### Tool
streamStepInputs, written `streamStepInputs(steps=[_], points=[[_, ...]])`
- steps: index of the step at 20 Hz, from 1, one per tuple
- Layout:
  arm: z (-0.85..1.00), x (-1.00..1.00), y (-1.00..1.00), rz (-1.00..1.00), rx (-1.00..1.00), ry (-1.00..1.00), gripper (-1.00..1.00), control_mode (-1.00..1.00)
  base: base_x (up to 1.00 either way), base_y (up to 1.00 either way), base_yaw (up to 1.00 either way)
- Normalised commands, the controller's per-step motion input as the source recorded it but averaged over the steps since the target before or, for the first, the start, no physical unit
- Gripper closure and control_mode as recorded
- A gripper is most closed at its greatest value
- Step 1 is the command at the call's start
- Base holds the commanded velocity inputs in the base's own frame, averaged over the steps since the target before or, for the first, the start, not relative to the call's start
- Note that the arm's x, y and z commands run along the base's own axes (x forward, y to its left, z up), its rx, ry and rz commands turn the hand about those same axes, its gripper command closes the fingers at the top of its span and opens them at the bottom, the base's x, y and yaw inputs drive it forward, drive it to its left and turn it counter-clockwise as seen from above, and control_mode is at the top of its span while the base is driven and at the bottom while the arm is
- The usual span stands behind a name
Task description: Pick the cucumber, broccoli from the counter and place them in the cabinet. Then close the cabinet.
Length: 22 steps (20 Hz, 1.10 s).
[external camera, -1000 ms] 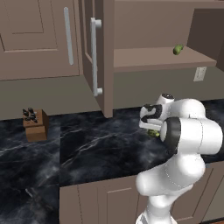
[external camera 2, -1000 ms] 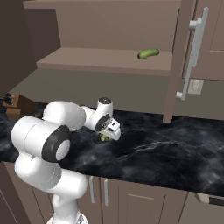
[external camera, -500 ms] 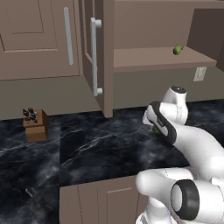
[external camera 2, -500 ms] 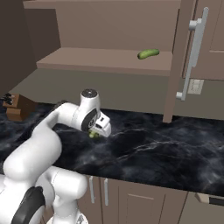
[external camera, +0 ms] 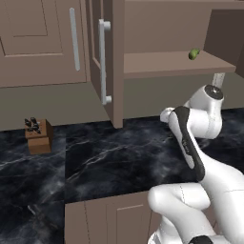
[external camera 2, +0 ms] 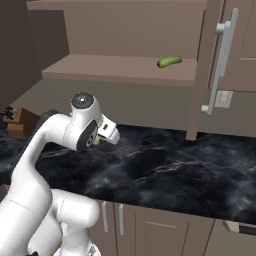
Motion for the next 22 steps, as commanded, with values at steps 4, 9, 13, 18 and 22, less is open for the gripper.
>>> streamStepInputs(steps=[4,9,13,18,22], points=[[1.00,-0.06,0.07,0.00,-0.02,-0.42,1.00,-1.00,0.00,0.00,0.00],[1.00,-0.15,0.01,-0.01,-0.01,-0.32,1.00,-1.00,0.00,0.00,0.00],[1.00,-0.03,0.00,-0.05,-0.04,-0.27,1.00,-1.00,0.00,0.00,0.00],[0.92,0.08,0.00,-0.06,-0.03,-0.14,1.00,-1.00,0.00,0.00,0.00],[0.49,0.61,0.00,-0.04,0.00,-0.02,1.00,-1.00,0.00,0.00,0.00]])
